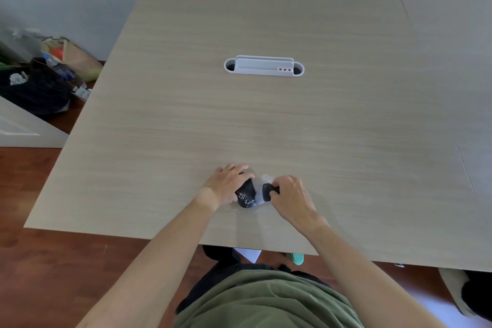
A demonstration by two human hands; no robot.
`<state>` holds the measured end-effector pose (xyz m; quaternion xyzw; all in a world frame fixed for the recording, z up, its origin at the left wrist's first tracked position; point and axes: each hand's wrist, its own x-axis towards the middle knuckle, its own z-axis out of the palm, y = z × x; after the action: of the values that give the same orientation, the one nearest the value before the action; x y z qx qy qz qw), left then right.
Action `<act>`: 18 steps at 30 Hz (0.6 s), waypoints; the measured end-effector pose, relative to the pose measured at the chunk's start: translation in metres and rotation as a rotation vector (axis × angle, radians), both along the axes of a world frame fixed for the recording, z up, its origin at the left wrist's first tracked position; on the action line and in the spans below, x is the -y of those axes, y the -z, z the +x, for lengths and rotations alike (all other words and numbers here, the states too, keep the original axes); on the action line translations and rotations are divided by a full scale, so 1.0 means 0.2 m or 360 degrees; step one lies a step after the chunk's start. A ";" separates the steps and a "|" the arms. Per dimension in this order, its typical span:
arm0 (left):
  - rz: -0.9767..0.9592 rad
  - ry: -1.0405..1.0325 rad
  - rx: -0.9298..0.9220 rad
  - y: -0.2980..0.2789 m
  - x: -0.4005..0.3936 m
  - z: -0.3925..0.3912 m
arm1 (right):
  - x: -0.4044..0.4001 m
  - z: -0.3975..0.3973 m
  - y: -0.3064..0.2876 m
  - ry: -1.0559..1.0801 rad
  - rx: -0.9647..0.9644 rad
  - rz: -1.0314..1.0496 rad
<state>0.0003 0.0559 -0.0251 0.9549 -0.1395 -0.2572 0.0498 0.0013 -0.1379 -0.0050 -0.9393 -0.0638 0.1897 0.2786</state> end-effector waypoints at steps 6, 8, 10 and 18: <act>-0.0134 0.0000 0.0055 0.01 0.01 -0.02 | -0.05 0.00 0.01 -0.0072 -0.0077 0.0160; -0.0153 -0.0058 0.0042 0.00 0.01 -0.02 | -0.02 -0.01 0.01 -0.0048 -0.0075 0.0098; -0.0164 -0.0125 0.0031 0.01 0.01 -0.03 | 0.02 -0.01 0.02 0.0004 -0.0038 -0.0012; -0.0236 -0.0330 0.0061 0.03 0.01 -0.06 | -0.04 -0.02 0.04 -0.0023 -0.0073 0.0272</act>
<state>-0.0113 0.0549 -0.0319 0.9627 -0.0596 -0.2213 0.1438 -0.0033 -0.1294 -0.0133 -0.9070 -0.0800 0.2071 0.3578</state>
